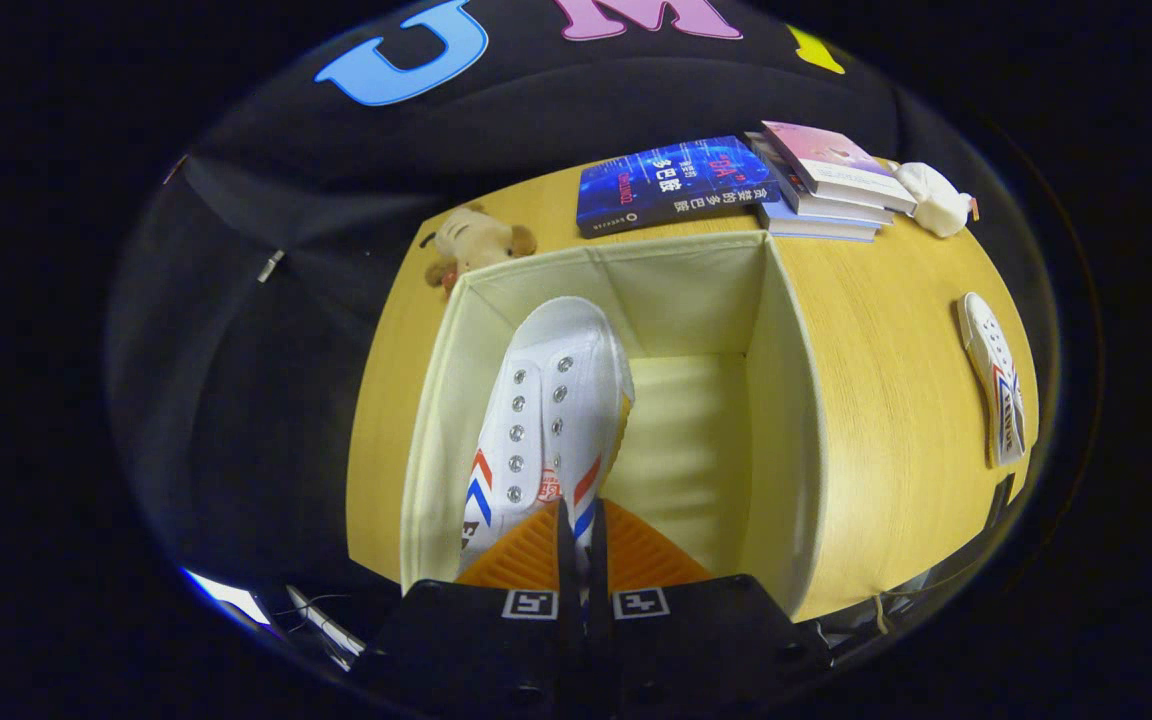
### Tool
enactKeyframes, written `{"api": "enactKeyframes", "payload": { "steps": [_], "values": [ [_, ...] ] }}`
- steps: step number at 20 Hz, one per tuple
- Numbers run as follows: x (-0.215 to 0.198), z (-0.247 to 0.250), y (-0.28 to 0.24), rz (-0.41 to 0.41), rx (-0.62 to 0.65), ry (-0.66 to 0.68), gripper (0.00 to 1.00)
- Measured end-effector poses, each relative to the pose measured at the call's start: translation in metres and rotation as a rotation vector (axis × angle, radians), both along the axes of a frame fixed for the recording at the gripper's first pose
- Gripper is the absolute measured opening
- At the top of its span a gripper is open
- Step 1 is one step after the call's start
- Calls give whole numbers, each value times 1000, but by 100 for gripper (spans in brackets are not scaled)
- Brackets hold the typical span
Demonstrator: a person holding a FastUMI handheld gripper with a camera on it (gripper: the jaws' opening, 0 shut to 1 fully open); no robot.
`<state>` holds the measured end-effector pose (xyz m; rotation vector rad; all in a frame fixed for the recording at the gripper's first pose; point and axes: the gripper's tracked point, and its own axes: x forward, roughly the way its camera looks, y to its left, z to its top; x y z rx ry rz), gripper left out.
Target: Open the storage box then place both shoes into the box .Put the left shoe in first, then the right shoe, with the right side of both shoes facing outward in a uniform manner.
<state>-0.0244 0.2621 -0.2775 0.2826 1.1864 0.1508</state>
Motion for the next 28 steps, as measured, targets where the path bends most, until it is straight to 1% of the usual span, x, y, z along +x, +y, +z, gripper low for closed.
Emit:
{"api": "enactKeyframes", "payload": {
  "steps": [4, 7, 8, 9, 12, 13, 15, 17, 20, 24, 28],
  "values": [
    [-2, -27, 8, 46, -60, 36, 6],
    [-2, -31, 20, 86, -36, 40, 8],
    [1, -25, 29, 100, -2, 18, 19],
    [5, -21, 27, 108, -5, -5, 26],
    [16, 9, 16, 154, -17, -87, 82],
    [17, 8, 8, 169, -30, -111, 100],
    [13, 33, -7, 183, -20, -153, 99],
    [9, 58, -26, 181, 7, -187, 99],
    [4, 87, -71, 182, -14, -261, 99],
    [0, 103, -150, 164, -101, -327, 99],
    [3, 95, -224, 91, -156, -332, 99]
  ]
}}
